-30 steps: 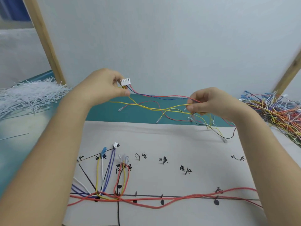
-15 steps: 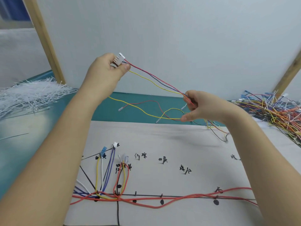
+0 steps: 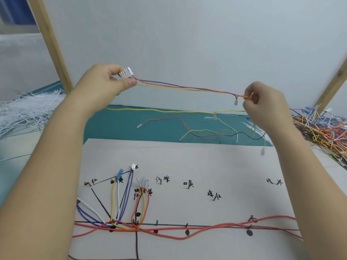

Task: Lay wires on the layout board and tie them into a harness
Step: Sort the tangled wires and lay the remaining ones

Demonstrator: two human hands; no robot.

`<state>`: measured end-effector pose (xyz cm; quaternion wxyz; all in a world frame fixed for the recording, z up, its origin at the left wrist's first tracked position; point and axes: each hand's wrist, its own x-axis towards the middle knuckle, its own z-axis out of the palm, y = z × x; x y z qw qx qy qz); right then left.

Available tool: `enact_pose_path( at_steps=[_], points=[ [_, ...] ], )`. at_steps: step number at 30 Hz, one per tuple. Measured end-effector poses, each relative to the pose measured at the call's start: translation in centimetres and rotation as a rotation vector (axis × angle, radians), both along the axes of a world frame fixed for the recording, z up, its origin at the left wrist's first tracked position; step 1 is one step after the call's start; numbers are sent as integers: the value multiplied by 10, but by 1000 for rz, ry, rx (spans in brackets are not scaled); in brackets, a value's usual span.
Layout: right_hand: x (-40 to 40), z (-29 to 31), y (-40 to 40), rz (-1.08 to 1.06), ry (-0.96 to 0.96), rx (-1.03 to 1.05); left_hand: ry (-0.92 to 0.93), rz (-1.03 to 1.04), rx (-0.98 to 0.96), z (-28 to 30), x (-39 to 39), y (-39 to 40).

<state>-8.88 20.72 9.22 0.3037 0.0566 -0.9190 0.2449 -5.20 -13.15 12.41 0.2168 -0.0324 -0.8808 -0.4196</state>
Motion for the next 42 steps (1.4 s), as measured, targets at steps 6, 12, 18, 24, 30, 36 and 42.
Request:
enact_pose_path(
  at_steps=[6,12,18,24,30,36,42],
  points=[
    [-9,-18,4,50,-139,-276,115,71,121,4,-4,-8],
    [-12,-20,3,11,8,-223,169,146,105,1,-8,-11],
    [-5,-14,9,345,-468,-691,141,198,16,-8,-11,-21],
    [0,-16,13,655,-694,-877,104,225,33,-18,-15,-32],
    [4,-10,18,758,-863,-588,108,242,55,-23,-20,-45],
    [8,-3,11,656,-758,-453,71,201,81,-25,-22,-51],
    [10,0,8,717,-721,-589,57,209,125,-28,-24,-59]
  ],
)
